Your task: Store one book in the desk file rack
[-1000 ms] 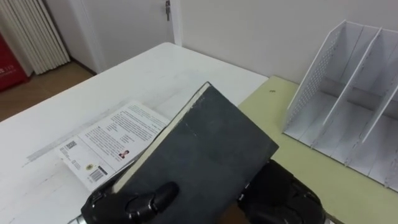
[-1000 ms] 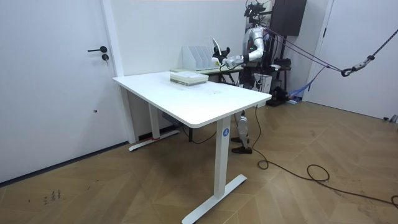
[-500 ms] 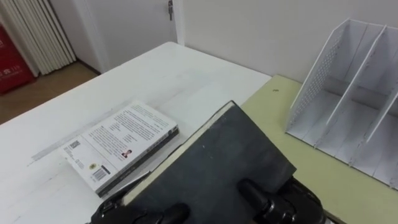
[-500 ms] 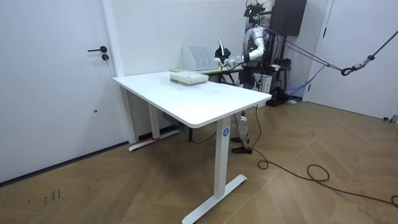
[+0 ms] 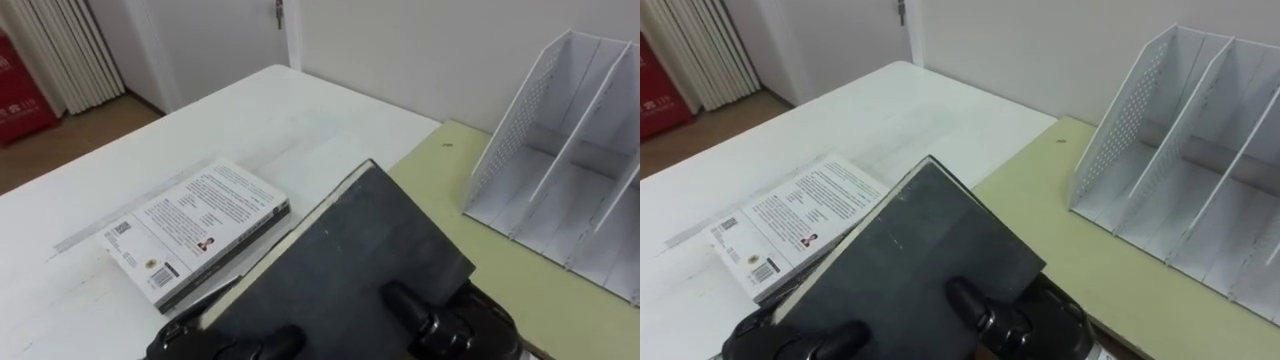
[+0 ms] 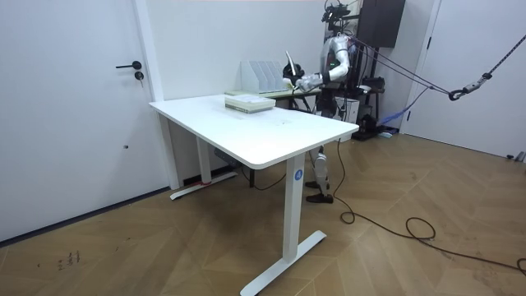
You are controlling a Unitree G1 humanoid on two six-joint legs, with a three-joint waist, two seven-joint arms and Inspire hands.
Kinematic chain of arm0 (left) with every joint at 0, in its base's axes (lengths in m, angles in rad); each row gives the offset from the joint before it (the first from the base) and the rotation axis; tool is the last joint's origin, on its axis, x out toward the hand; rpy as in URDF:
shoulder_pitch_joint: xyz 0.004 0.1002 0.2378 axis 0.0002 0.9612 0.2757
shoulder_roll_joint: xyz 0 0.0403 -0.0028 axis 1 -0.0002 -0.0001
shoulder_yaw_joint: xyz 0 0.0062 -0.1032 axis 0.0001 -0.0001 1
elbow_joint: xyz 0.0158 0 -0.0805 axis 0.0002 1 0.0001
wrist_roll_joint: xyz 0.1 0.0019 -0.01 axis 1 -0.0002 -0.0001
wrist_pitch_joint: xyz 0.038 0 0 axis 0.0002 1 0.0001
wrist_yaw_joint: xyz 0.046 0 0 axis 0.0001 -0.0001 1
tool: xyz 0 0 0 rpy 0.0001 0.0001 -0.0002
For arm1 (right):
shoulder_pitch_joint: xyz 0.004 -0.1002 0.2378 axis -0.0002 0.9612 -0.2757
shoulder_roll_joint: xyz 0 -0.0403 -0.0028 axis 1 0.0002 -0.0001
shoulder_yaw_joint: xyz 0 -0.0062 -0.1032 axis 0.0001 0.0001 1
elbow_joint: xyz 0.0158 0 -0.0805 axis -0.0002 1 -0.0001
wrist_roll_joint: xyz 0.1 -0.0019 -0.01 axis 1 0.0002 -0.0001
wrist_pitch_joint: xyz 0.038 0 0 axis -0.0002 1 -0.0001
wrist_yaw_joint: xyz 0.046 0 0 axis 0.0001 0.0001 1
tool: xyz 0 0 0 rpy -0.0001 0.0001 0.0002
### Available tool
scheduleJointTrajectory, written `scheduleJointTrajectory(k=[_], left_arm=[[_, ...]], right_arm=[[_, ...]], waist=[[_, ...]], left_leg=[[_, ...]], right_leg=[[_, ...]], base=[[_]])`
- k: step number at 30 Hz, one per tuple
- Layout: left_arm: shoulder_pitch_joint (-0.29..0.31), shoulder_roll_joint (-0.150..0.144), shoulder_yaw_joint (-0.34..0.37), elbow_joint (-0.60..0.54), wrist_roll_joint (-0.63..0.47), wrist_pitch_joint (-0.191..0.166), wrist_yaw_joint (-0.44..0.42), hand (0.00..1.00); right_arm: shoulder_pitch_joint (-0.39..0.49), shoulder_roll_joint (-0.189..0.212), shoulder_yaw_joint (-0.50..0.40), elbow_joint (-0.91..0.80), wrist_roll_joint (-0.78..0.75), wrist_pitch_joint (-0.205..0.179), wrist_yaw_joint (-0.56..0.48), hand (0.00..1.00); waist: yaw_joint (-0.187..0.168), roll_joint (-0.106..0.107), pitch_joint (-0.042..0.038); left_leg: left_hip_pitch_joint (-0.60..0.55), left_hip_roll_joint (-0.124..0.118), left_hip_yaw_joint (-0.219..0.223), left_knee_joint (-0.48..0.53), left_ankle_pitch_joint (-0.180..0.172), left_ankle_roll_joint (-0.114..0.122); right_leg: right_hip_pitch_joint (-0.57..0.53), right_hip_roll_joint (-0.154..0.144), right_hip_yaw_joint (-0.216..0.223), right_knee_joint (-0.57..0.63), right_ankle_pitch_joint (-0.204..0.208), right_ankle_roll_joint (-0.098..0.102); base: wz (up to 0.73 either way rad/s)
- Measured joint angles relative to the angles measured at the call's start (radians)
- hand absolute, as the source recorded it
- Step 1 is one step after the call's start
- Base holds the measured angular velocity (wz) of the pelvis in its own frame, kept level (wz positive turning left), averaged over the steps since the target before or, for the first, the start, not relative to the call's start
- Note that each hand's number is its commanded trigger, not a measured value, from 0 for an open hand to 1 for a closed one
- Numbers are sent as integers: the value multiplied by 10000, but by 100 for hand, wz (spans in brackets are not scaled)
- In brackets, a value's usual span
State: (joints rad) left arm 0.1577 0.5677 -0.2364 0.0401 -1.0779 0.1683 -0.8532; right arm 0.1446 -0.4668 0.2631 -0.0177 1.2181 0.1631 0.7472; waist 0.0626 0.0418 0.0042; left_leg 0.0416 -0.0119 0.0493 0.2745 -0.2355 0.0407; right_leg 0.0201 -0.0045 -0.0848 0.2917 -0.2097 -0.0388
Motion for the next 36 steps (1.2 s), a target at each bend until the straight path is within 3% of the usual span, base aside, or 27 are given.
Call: scheduleJointTrajectory(k=[8,12,15,17,20,23,26,28,32,36], left_arm=[[22,-10,3,788,271,-45,484,0],[292,-102,-14,943,323,-254,862,0],[467,-574,-44,1595,646,-473,1356,0],[671,-1020,-71,1672,703,-596,1705,0],[781,-1463,-306,1901,900,-928,1937,0],[840,-1660,-663,2302,1134,-1123,2140,0],[878,-2086,-829,3156,1651,-1551,2192,0],[924,-2289,-925,3887,1791,-1652,2377,0],[919,-2703,-1007,4770,1876,-1966,2702,0],[1159,-2768,-1011,5202,1878,-2131,3138,0]], right_arm=[[47,-70,-89,43,-99,-6,-769,100],[-28,-37,-447,46,-742,-59,-1402,100],[-75,25,-743,35,-1440,-357,-2075,100],[-208,398,-1071,-16,-2474,-623,-2884,100],[-351,905,-1327,-347,-4075,-820,-3920,100],[-456,1334,-1334,-540,-5030,-1092,-4718,100],[-578,1564,-1379,-1028,-6409,-1377,-5702,100],[-672,1737,-1392,-1173,-7520,-1763,-6521,100],[-947,2060,-1551,-1436,-8782,-1972,-7782,100],[-1147,2173,-1633,-1606,-9935,-2423,-8837,100]], waist=[[-80,-26,18],[-360,-64,37],[-599,-106,66],[-692,-222,143],[-842,-291,160],[-928,-292,156],[-894,-310,136],[-930,-388,97],[-988,-431,74],[-984,-407,61]], left_leg=[[-18,-5,-4,-66,0,0],[63,-8,-12,-68,5,0],[253,-4,14,-114,4,0],[299,3,28,-178,6,-4],[340,0,47,-258,6,-4],[487,-8,103,-371,10,-5],[402,0,300,-400,13,-1],[420,12,367,-394,13,-1],[418,-7,402,-396,13,0],[424,-8,447,-440,10,-4]], right_leg=[[-21,1,-3,-11,-1,1],[82,-3,-37,-117,0,1],[260,11,-33,-169,3,3],[297,33,25,-175,3,2],[296,52,63,-189,2,2],[260,83,216,-174,0,7],[141,90,324,-135,1,7],[152,95,342,-149,1,7],[144,126,332,-183,2,11],[131,240,536,-355,26,35]], base=[[0],[0],[0],[-6],[-5],[-16],[-17],[-6],[-1],[-1]])
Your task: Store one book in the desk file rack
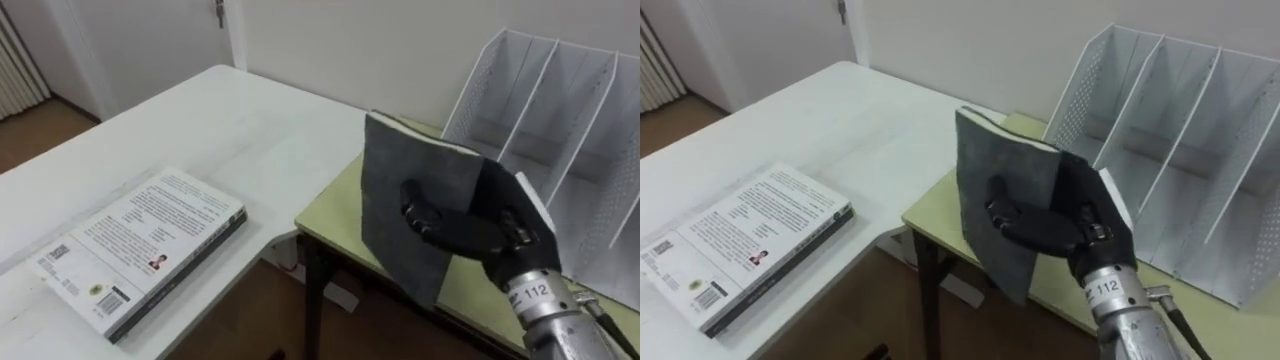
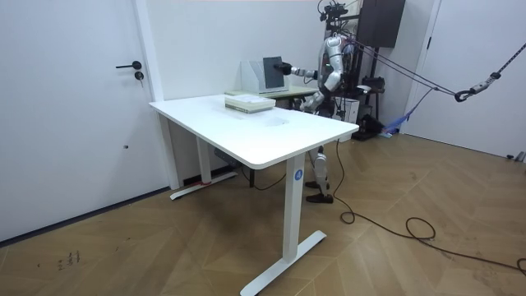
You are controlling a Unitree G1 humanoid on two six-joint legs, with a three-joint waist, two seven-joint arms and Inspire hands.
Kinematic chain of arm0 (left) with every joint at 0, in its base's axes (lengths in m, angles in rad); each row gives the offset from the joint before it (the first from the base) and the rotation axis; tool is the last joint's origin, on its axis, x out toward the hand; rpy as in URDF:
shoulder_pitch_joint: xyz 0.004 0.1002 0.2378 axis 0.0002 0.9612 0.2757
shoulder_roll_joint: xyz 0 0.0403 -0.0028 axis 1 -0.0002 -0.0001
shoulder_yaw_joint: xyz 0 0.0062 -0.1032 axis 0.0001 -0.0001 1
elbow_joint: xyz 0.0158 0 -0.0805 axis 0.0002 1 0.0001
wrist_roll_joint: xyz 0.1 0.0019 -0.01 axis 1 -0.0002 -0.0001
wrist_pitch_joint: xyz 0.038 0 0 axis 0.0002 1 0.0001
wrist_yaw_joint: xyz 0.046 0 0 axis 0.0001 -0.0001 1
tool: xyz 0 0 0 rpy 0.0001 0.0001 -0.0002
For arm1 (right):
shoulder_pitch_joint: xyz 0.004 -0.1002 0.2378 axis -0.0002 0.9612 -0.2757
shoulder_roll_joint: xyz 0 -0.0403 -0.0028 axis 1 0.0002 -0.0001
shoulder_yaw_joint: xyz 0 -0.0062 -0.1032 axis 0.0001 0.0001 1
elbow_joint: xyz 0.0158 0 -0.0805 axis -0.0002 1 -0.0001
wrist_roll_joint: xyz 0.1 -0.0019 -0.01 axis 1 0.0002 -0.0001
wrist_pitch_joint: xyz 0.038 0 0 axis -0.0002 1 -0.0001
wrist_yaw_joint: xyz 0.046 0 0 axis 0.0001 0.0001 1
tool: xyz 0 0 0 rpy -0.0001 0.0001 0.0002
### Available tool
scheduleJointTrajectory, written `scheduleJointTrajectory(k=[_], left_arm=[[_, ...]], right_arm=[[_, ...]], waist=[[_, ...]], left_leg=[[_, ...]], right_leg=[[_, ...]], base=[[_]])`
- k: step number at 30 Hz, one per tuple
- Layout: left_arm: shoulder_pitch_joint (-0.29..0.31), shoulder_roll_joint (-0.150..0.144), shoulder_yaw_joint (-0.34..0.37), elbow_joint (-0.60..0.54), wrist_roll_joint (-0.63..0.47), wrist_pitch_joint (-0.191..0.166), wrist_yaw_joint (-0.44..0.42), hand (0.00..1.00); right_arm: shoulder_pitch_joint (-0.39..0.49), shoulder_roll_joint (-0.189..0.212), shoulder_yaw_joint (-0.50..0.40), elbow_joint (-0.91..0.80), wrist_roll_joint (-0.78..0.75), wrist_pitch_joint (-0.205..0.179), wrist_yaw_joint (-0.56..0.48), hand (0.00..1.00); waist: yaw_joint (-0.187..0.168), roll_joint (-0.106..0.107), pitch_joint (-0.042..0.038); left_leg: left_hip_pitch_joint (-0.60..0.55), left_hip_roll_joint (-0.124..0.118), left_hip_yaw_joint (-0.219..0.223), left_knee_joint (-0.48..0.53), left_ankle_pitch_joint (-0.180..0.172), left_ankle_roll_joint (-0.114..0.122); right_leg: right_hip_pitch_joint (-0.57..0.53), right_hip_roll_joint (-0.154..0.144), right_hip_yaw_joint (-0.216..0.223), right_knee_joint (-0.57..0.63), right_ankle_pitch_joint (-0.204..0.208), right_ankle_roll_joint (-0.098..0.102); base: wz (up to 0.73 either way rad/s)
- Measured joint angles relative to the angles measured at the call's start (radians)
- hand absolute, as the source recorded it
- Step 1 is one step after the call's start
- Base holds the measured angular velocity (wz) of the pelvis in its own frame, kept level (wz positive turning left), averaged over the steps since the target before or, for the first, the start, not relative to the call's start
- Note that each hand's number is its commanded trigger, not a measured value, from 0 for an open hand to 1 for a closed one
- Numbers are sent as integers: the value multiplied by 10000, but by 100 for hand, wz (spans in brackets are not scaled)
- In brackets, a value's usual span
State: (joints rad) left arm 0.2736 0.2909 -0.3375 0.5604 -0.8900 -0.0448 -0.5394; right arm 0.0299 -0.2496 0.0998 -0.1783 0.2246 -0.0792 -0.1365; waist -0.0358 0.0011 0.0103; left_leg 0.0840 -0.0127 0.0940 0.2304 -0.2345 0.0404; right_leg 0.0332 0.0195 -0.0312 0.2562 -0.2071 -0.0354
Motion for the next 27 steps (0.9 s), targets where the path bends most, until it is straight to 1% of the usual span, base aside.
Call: scheduleJointTrajectory(k=[2,4,5,6,7,8,10,13,14,17,19,22,24,27], left_arm=[[137,-53,19,354,651,-164,204,0],[279,-99,92,787,1186,-216,518,0],[315,-131,163,944,1398,-223,625,0],[328,-186,271,1236,1832,-228,899,0],[274,-314,456,1697,2207,-272,1074,0],[234,-437,647,2162,2443,-297,1247,0],[244,-494,827,2792,2703,-319,1517,0],[232,-514,1018,3596,2757,-325,1941,0],[223,-586,1187,3858,2754,-331,2054,0],[147,-775,1528,4359,2744,-444,2236,0],[35,-892,1804,4786,2915,-473,2381,0],[-99,-955,2013,5215,2986,-474,2562,0],[-122,-981,2082,5305,3052,-471,2687,0],[-265,-1010,2169,5646,3138,-482,2743,0]], right_arm=[[-47,42,-142,-23,-557,-225,-833,100],[-56,137,-142,-46,-955,-352,-1445,100],[-57,140,-155,-50,-1109,-376,-1637,100],[-58,135,-227,-53,-1458,-391,-1990,100],[-91,135,-352,-54,-1807,-391,-2247,100],[-139,132,-474,-54,-1945,-391,-2428,100],[-234,131,-561,-55,-1948,-390,-2699,100],[-385,123,-684,-123,-1955,-391,-3084,100],[-405,126,-762,-200,-1956,-390,-3252,100],[-476,125,-941,-502,-1958,-392,-3739,100],[-635,109,-1300,-629,-1879,-401,-4135,100],[-930,99,-1822,-637,-1847,-401,-4799,100],[-1038,90,-2089,-636,-1849,-401,-5174,100],[-1112,84,-2318,-636,-1851,-401,-5716,100]], waist=[[135,71,-51],[153,125,-103],[137,134,-110],[143,129,-112],[165,109,-119],[189,84,-105],[191,0,-79],[180,-138,-75],[218,-157,-88],[222,-159,-90],[221,-168,-98],[184,-170,-101],[163,-173,-103],[164,-184,-113]], left_leg=[[176,2,64,-232,14,-14],[220,5,103,-280,18,-19],[216,4,103,-280,18,-19],[176,3,105,-280,18,-19],[146,1,137,-288,21,-20],[152,1,156,-303,22,-19],[182,3,156,-314,22,-20],[172,3,155,-328,22,-20],[177,-1,156,-338,22,-19],[163,-2,184,-360,23,-18],[180,0,205,-395,23,-17],[224,11,273,-446,23,-17],[244,14,312,-474,23,-17],[272,15,366,-487,23,-17]], right_leg=[[33,11,-3,5,10,-4],[61,9,-32,20,10,-8],[68,10,-35,19,12,-12],[46,10,-47,17,14,-14],[16,11,-20,37,14,-14],[7,17,-5,29,14,-14],[-4,29,2,-4,14,-15],[7,35,0,-61,14,-16],[27,32,-2,-94,18,-12],[38,32,-10,-159,51,7],[43,36,-12,-175,60,8],[43,38,-16,-187,61,7],[41,39,-21,-202,61,7],[49,35,-35,-200,60,7]], base=[[-12],[-9],[0],[0],[-4],[-5],[-2],[0],[0],[3],[0],[-6],[-8],[-6]])
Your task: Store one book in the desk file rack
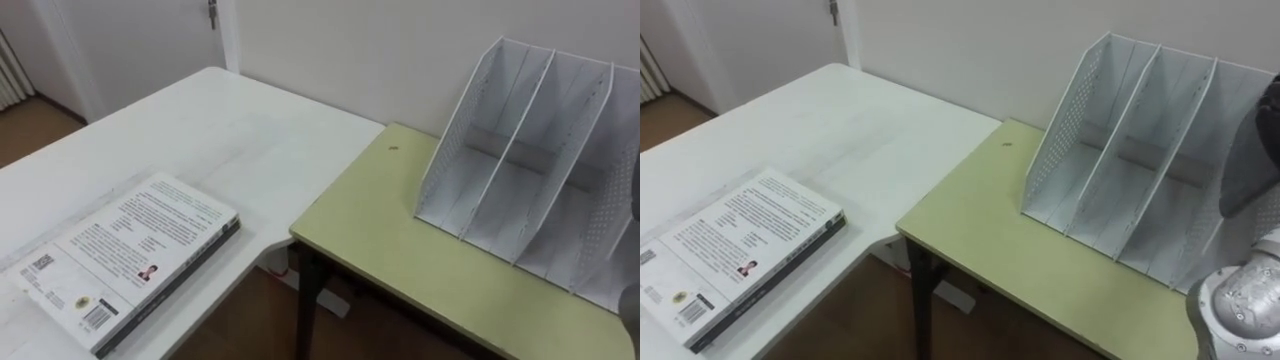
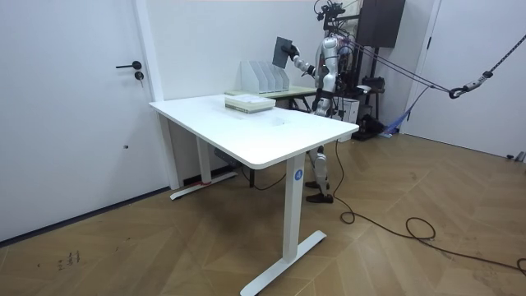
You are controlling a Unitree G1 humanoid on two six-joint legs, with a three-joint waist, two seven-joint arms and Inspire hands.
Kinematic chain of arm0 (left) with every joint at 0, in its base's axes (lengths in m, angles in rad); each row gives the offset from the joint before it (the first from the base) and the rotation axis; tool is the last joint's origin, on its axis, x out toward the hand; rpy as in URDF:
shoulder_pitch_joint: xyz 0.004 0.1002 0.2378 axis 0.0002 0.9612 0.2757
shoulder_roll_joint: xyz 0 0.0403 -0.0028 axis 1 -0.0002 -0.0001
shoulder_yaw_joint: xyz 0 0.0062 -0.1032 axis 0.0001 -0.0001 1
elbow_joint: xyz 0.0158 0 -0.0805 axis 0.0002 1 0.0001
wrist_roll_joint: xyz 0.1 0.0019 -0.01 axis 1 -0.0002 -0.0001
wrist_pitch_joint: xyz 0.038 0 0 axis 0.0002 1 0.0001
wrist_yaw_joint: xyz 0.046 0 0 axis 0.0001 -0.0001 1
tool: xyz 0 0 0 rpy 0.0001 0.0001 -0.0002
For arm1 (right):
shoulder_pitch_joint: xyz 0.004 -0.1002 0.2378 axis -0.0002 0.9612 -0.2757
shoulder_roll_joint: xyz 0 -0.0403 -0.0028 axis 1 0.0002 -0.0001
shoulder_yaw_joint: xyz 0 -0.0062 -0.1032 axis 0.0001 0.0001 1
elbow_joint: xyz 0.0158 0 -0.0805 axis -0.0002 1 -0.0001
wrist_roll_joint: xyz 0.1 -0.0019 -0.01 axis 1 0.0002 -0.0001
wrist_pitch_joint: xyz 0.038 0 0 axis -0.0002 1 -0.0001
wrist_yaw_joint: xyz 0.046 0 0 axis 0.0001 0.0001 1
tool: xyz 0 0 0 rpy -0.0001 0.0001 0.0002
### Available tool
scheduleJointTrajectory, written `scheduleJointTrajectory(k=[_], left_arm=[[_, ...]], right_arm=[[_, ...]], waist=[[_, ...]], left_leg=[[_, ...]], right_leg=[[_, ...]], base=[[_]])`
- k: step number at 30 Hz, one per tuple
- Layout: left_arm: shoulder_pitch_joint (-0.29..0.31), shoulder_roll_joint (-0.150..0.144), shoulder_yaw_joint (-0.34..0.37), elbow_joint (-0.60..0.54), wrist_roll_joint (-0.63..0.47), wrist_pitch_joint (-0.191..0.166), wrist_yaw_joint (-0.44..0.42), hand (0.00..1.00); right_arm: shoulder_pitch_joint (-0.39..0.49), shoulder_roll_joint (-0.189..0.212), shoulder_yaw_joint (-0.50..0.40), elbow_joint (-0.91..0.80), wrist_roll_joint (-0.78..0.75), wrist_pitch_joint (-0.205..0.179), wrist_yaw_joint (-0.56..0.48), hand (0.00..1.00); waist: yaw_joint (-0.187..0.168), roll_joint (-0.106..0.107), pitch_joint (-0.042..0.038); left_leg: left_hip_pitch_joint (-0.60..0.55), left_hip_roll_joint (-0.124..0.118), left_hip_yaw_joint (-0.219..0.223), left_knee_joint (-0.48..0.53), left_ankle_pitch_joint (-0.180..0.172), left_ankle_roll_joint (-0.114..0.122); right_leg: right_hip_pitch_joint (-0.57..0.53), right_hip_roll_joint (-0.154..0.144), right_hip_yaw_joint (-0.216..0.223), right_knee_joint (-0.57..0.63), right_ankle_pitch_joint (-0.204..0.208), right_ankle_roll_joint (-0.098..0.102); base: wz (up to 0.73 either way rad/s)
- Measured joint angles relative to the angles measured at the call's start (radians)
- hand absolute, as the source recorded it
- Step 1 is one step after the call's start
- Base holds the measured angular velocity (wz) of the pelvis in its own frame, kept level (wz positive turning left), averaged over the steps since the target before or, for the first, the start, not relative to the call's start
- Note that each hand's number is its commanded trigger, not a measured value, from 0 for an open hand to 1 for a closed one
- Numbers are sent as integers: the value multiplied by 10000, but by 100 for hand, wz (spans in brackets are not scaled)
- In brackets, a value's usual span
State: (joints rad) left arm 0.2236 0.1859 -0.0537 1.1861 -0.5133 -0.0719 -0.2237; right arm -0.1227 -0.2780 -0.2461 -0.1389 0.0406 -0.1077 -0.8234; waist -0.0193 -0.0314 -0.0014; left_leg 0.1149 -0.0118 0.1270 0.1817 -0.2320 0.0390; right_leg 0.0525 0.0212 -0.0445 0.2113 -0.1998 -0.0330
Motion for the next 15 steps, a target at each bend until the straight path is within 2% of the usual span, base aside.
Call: scheduleJointTrajectory(k=[5,10,15], left_arm=[[4,17,6,-84,52,43,0,0],[2,30,-6,-190,48,210,30,0],[-26,84,-9,-234,25,210,24,0]], right_arm=[[-535,-277,-71,876,107,60,65,100],[-1167,-325,-68,1867,129,442,406,100],[-1371,-369,-24,2483,550,463,727,100]], waist=[[10,-23,-15],[37,-59,-13],[50,-174,49]], left_leg=[[-7,7,-18,4,0,0],[-6,16,-54,8,0,0],[-2,16,-55,19,0,0]], right_leg=[[23,-13,-103,-39,11,-9],[32,-13,-150,9,18,-17],[9,-19,-163,88,18,-17]], base=[[1],[0],[0]])
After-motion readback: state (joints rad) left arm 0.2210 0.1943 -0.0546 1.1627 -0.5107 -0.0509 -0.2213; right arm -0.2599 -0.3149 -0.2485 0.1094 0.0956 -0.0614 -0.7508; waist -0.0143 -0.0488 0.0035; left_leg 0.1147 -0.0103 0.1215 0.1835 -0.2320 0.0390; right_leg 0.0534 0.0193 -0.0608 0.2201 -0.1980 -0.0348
